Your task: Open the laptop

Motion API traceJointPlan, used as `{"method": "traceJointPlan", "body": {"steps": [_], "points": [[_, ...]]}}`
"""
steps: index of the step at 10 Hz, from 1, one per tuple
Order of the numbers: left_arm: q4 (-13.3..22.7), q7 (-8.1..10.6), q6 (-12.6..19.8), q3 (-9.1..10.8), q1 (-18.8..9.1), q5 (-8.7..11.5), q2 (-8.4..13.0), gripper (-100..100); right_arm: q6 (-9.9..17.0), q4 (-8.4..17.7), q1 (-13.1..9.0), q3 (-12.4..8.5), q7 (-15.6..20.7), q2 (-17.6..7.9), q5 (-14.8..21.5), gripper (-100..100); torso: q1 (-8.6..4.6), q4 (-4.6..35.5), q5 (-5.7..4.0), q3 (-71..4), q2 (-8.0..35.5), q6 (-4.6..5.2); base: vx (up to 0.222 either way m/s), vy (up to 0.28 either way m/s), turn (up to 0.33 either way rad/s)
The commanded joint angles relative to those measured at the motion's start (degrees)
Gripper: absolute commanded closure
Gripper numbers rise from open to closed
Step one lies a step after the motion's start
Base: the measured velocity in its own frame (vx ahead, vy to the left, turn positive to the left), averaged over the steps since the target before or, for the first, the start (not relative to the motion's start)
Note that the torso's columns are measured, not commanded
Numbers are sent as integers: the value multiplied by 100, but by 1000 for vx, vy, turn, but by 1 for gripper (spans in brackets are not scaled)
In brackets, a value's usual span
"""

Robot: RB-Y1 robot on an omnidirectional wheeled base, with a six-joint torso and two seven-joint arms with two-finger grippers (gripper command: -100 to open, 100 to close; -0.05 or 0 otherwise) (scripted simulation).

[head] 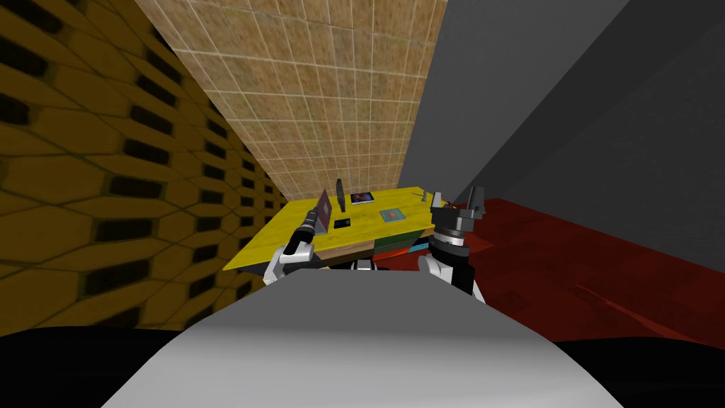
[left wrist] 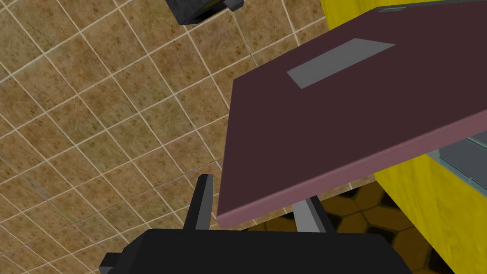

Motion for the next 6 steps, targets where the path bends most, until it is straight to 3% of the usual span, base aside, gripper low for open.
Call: {"method": "traceJointPlan", "body": {"steps": [1,5,6], "points": [[141,270,-112,-10,-72,233,-183,100,0,0,0,0,0,0,0,0,22,-3,8,-5,-7,-7,-39,100,18],[376,692,-299,-28,-221,623,-491,100,0,1,0,-1,0,-1,0,0,29,-16,14,-13,-21,-19,-44,134,46],[283,622,-265,-44,-219,570,-449,100,0,1,0,-1,0,-1,0,0,7,-20,8,-22,-37,-11,-11,53,16]]}}
